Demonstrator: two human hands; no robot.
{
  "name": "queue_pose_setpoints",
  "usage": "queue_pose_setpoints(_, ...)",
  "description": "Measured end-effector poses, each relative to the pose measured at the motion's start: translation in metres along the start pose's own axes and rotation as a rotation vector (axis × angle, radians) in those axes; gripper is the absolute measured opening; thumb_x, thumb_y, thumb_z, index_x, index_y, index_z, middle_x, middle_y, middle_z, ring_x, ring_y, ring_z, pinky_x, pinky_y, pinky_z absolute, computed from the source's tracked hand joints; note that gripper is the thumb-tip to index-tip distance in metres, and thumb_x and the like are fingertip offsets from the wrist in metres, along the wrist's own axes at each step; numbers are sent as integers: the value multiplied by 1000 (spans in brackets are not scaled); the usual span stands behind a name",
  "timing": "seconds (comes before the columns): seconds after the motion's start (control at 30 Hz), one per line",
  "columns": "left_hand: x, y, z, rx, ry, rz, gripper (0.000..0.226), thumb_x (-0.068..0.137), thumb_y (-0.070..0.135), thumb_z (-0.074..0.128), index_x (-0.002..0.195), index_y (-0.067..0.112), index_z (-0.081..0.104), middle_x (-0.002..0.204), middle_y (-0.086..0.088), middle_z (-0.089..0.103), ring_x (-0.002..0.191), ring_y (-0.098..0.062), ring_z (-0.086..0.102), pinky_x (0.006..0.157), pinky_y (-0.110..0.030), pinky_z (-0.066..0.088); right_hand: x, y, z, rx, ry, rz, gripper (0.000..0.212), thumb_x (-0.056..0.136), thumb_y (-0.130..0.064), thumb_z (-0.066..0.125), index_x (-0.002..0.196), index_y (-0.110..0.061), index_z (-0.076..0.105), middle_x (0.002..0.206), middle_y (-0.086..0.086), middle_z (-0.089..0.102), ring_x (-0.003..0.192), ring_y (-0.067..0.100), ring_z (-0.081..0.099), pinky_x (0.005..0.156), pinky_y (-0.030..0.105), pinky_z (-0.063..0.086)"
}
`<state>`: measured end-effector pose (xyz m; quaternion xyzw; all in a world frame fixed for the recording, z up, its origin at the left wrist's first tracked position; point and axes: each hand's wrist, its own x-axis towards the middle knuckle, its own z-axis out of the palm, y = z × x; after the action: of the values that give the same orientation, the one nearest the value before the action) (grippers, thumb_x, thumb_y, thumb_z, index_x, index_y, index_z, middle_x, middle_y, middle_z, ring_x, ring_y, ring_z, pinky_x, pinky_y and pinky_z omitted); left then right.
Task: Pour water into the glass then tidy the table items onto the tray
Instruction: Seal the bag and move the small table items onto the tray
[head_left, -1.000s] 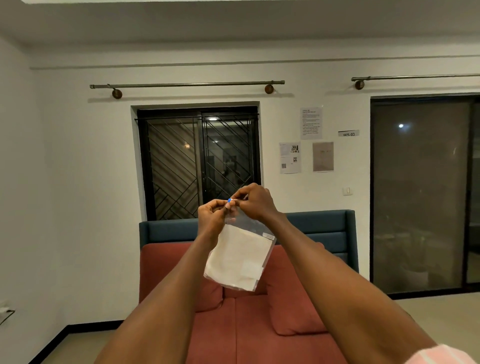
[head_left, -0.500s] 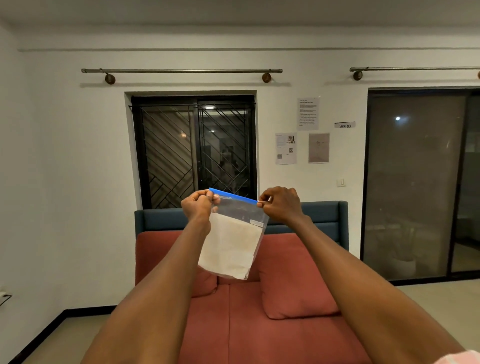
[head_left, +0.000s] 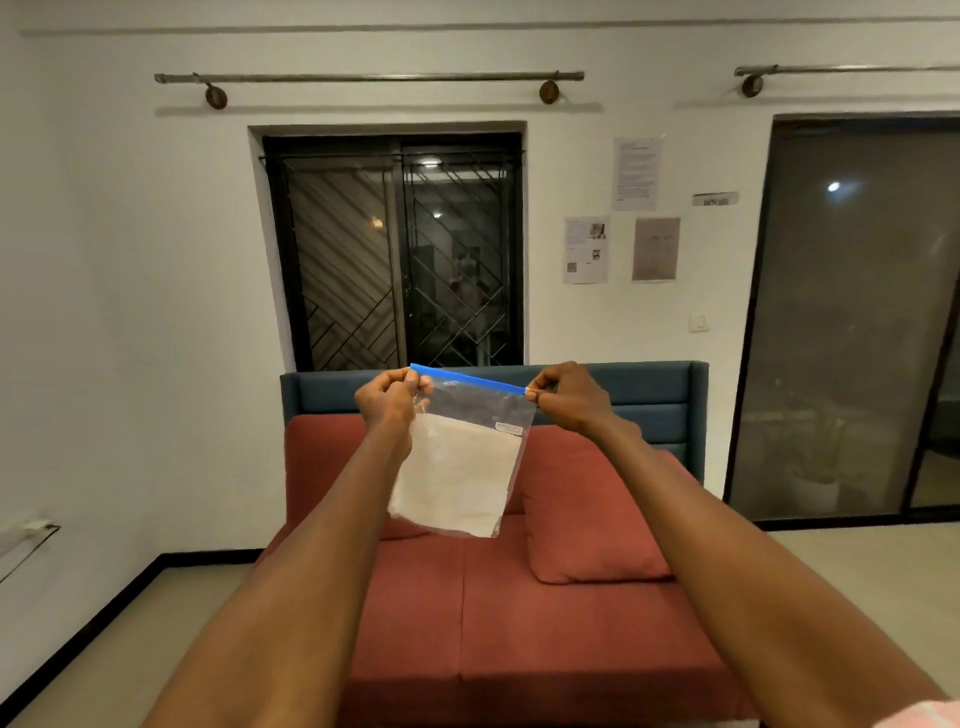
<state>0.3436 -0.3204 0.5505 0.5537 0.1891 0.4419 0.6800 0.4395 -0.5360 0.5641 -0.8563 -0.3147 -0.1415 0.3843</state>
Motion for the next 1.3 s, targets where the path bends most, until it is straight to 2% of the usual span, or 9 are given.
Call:
queue_pose_setpoints(0.1, 0, 0, -21, 153, -85, 82, 14, 89, 11, 66, 76, 15, 70, 72, 1, 72, 65, -10, 66, 57, -23, 52, 2, 4, 20, 76, -10, -9, 14, 83, -24, 68, 69, -25, 67, 75, -7, 70, 73, 11, 63, 78, 45, 57)
queue_pose_setpoints(0.23, 9, -4, -65, 284, -42, 82, 5, 86, 10, 69, 89, 10, 73, 77, 2, 68, 67, -9, 61, 62, -21, 52, -2, -7, 59, 130, -47, -38, 7, 84, -22, 71, 78, -19, 71, 85, 4, 74, 84, 21, 69, 78, 41, 56)
queue_pose_setpoints(0.4, 30, -14, -139, 351, -83, -65, 7, 93, 7, 59, 88, 6, 65, 70, -4, 64, 42, -7, 58, 41, -18, 46, -6, -44, 128, 224, -126, -12, 10, 88, -14, 68, 88, -4, 71, 78, 13, 70, 64, 18, 62, 66, 36, 54)
queue_pose_setpoints(0.57, 65, -43, -244, 352, -113, -219, 25, 94, -3, 49, 72, 7, 57, 75, -12, 64, 59, -23, 62, 56, -30, 54, -18, -84, 238, 271, -256, 13, 9, 87, -5, 69, 92, 2, 71, 76, 15, 70, 61, 16, 63, 68, 31, 54)
queue_pose_setpoints(0.83, 129, -145, -411, 384, -4, -594, 16, 82, -3, 42, 71, 0, 54, 69, -17, 57, 57, -24, 54, 52, -26, 45, -59, -110, 455, 273, -470, 197, 12, 87, -4, 70, 93, 7, 72, 75, 17, 69, 66, 23, 62, 69, 37, 55)
queue_pose_setpoints(0.93, 144, -188, -460, 344, 43, -716, 13, 73, -2, 42, 66, 7, 49, 69, -14, 50, 54, -21, 44, 50, -26, 34, -80, -107, 527, 274, -558, 281, 10, 87, 0, 69, 91, 9, 70, 77, 16, 66, 70, 22, 58, 69, 39, 50)
queue_pose_setpoints(1.0, 148, -218, -489, 312, 71, -798, 20, 80, 4, 46, 62, 12, 43, 66, -8, 43, 54, -18, 38, 49, -25, 28, -95, -103, 565, 262, -616, 318, 3, 87, -2, 69, 86, 1, 71, 76, 12, 66, 70, 20, 57, 69, 38, 50)
queue_pose_setpoints(1.1, 153, -268, -531, 353, 160, -823, 24, 86, 21, 64, 68, 9, 55, 63, -12, 51, 51, -23, 49, 46, -26, 40, -113, -95, 617, 212, -672, 362, 2, 85, -8, 72, 87, -7, 73, 76, 8, 70, 68, 16, 60, 70, 35, 55)
queue_pose_setpoints(1.3, 143, -347, -590, 401, 245, -933, 21, 85, 15, 71, 73, 3, 60, 65, -16, 57, 50, -21, 50, 52, -28, 42, -145, -85, 689, 144, -733, 398, 4, 82, -9, 75, 84, -6, 74, 74, 5, 71, 68, 12, 62, 66, 22, 47)
